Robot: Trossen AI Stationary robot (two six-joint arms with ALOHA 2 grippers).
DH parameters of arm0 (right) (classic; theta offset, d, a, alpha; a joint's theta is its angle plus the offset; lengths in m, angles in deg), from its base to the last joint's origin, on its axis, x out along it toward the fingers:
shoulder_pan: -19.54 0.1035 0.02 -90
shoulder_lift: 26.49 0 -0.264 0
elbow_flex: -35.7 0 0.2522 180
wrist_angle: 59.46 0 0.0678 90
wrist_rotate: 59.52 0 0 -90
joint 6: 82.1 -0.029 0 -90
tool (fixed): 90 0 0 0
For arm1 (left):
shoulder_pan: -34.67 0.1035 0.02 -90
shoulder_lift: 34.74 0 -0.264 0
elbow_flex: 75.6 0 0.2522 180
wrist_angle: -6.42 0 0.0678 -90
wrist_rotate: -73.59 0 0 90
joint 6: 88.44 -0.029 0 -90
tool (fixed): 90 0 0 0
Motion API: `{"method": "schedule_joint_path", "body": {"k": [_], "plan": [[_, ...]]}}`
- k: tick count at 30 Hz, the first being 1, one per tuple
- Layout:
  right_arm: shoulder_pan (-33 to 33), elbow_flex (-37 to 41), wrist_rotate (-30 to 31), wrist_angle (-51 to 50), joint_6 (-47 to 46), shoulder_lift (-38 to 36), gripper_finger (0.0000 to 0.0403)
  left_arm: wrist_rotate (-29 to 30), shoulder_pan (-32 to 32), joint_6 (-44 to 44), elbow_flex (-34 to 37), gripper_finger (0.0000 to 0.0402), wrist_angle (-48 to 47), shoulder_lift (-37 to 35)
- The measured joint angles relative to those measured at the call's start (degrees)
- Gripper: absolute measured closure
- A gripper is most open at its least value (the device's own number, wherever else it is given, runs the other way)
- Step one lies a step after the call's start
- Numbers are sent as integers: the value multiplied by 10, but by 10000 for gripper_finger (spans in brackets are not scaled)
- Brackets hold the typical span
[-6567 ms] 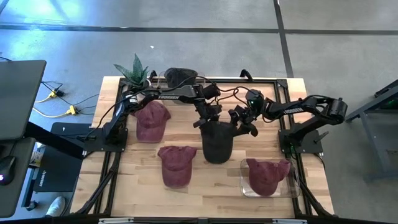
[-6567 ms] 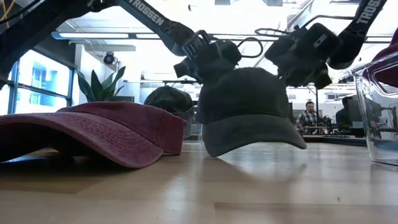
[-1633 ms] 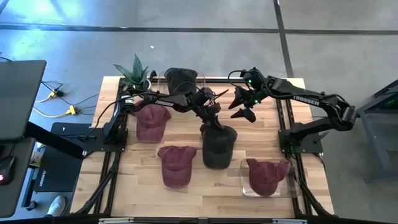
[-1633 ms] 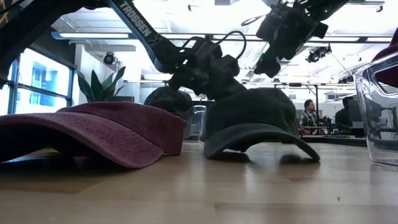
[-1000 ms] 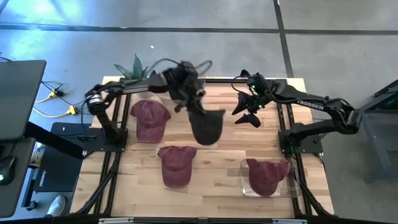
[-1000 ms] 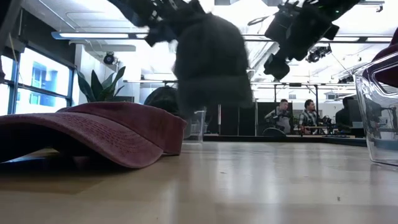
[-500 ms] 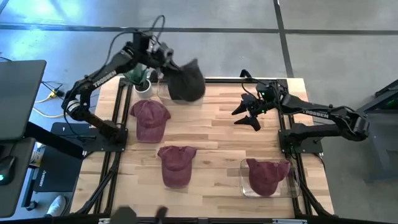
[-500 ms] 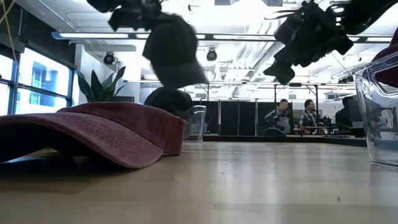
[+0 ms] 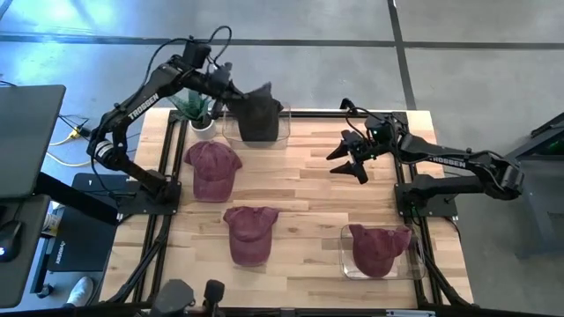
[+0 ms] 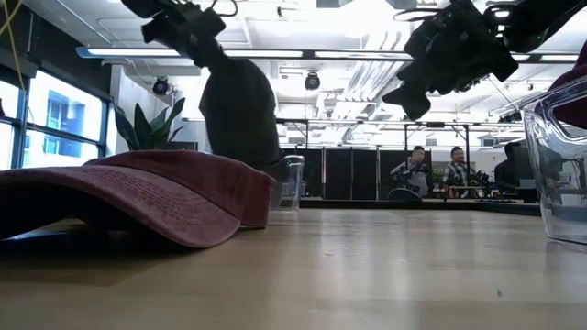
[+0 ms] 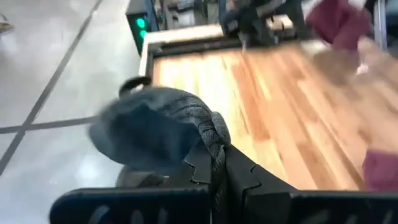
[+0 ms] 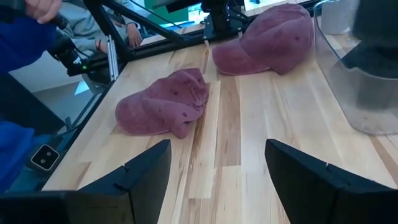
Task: Pick & Place hat
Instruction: Put the black cap into the top transparent bin
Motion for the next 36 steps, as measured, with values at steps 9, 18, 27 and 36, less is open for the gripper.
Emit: {"method": "schedule_joint_path", "body": {"k": [9, 18, 27, 36], "plan": [[0, 0, 0, 2, -9, 0, 148, 105, -53, -75, 0, 401, -30, 0], [0, 0, 0, 2, -13, 0, 148, 152, -97, -140, 23, 401, -27, 0], [0, 0, 4, 3, -15, 0, 148, 116, -98, -165, 56, 401, -7, 37], [0, -1, 6, 4, -15, 0, 147, 144, -87, -137, 56, 401, 28, 78]]}}
